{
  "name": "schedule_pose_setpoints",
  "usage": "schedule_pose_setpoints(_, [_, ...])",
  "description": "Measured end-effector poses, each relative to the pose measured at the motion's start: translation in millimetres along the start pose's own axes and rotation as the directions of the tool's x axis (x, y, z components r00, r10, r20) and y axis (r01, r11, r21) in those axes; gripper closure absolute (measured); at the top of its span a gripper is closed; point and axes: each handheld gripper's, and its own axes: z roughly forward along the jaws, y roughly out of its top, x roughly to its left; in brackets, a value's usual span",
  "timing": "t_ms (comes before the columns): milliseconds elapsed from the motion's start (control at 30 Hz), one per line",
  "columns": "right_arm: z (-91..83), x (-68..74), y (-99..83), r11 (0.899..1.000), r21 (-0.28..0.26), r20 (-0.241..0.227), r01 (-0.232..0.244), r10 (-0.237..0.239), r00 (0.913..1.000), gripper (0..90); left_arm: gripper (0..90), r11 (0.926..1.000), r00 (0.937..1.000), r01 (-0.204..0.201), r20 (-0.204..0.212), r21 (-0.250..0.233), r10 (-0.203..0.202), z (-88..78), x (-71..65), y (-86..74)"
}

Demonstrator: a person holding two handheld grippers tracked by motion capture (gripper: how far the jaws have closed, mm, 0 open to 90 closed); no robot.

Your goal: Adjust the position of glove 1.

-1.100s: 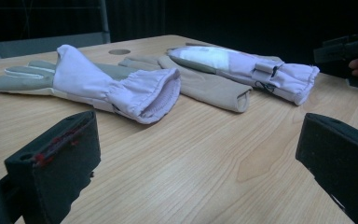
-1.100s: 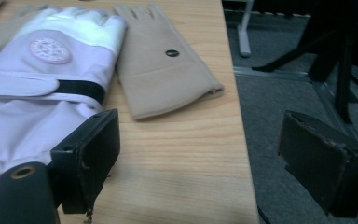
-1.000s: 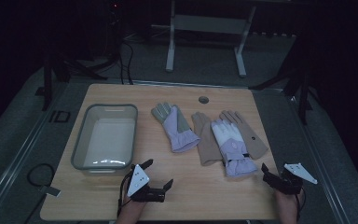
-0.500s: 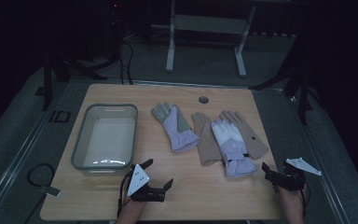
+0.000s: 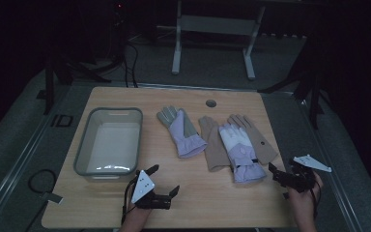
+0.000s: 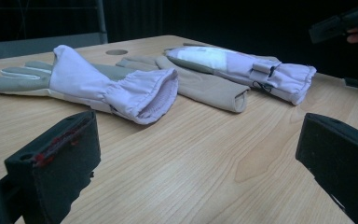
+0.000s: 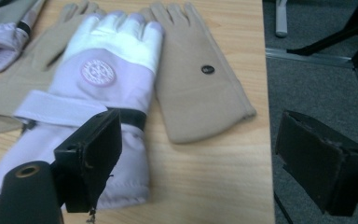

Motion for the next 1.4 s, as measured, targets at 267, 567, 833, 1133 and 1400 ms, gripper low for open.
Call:
schedule_pose_setpoints(267, [-0.8,5.9,23.9,0.999,-0.021,-0.045,-0.042,0.041,0.9982,11.4,0.0,1.0,1.0,-0.002,0.003,0.004,0.002,0.2,-0.5,0.1])
schedule_pose_setpoints(567, [2.6,19.7,55.3,1.0,-0.022,-0.091,0.012,-0.013,0.9958,13.3,0.0,1.0,1.0,-0.001,0.002,0.004,0.001,0.2,-0.3,0.1])
schedule_pose_setpoints(833, [12.4,33.2,76.9,0.998,-0.019,-0.127,0.052,-0.054,0.9904,14.7,0.0,1.0,1.0,0.006,0.008,0.003,-0.006,0.3,0.1,0.1])
schedule_pose_setpoints(1133, [23.1,51.1,94.0,0.994,-0.006,-0.15,0.105,-0.105,0.9832,15.8,0.0,0.9999,0.9998,0.011,0.017,0.004,-0.011,0.1,0.4,0.1])
schedule_pose_setpoints(1400, [39.6,75.1,107.1,0.988,0.009,-0.208,0.152,-0.147,0.9672,21.8,0.0,0.9999,0.9999,0.011,0.01,0.002,-0.011,0.0,0.1,0.0])
